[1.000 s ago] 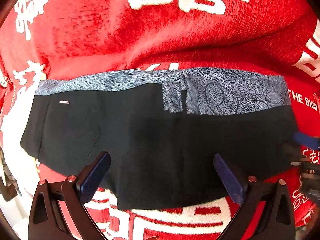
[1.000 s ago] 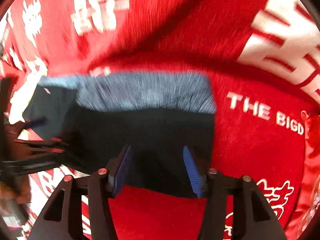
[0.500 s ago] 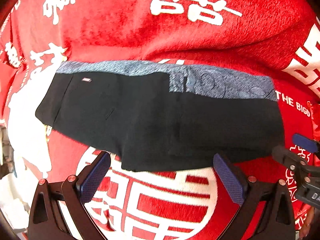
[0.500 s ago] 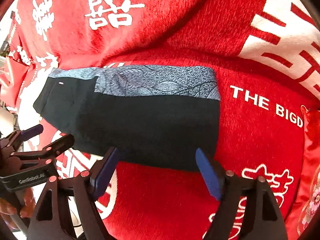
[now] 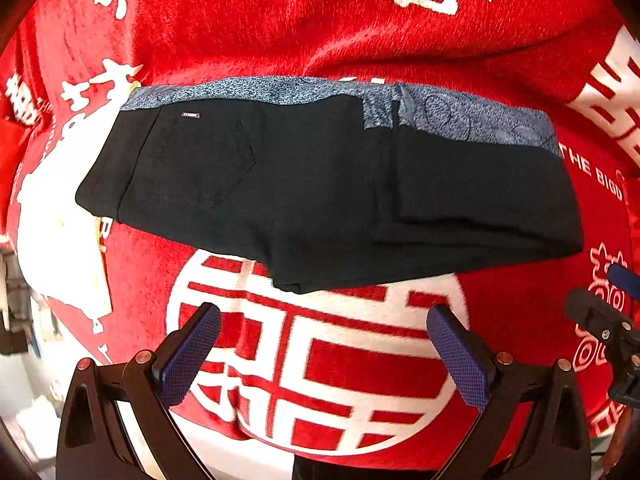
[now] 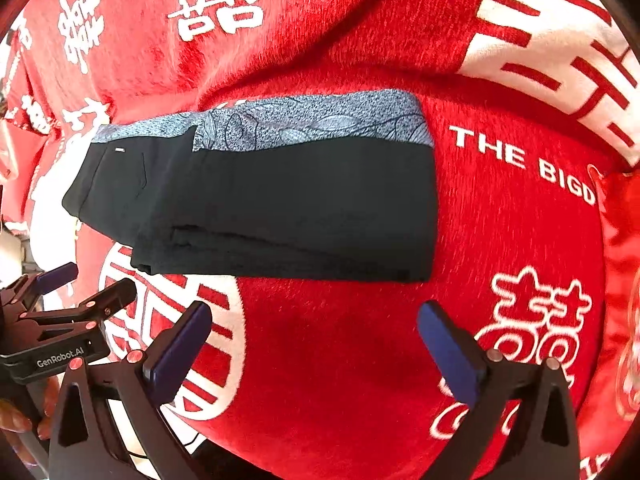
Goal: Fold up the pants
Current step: 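Release the folded end and pull both grippers back above the pants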
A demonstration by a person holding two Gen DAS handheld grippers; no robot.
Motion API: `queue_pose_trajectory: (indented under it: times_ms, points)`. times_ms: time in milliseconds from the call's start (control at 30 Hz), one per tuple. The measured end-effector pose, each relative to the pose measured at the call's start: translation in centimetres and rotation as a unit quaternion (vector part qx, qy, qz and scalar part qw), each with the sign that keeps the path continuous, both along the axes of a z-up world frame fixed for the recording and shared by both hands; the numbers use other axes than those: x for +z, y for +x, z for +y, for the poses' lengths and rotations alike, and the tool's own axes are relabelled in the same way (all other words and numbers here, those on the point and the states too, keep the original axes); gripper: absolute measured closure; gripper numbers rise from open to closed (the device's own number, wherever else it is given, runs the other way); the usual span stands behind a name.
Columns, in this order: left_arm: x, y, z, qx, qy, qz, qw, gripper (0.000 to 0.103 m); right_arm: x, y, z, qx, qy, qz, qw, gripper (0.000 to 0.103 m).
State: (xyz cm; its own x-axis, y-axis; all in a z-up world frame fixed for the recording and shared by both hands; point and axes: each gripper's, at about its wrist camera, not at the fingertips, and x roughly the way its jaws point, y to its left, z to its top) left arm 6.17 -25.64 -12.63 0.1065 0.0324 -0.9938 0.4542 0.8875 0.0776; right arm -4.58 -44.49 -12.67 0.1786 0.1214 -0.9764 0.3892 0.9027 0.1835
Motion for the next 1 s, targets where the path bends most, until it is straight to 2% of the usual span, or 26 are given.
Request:
queue_pose_trajectory:
  times_ms: [200,367,533,1000]
  points:
    - [0.8,1.5,3.5,-0.014,-0.005,0.008,0.9999,0.0,1.0,1.0,4.0,-0.009,-0.032,0.015,0.999,0.0]
    - [1.7,2.5,6.4,-0.03,0.001,-0.006,0.9995,0.0,1.3,2.6,7.4,-0.005,-0.045,0.025,0.999,0.0]
    - [1.8,3.4,9.3,-0.016,-0.002,-0.004,0.9999,0.0,1.6,4.3,10.1,0.016,-0.068,0.036,0.997,0.0]
    - [1.4,4.9,14.7,0.032,-0.02,0.003,0.9993,0.0,1.9,7.1,14.7,0.064,-0.092,0.046,0.993,0.0]
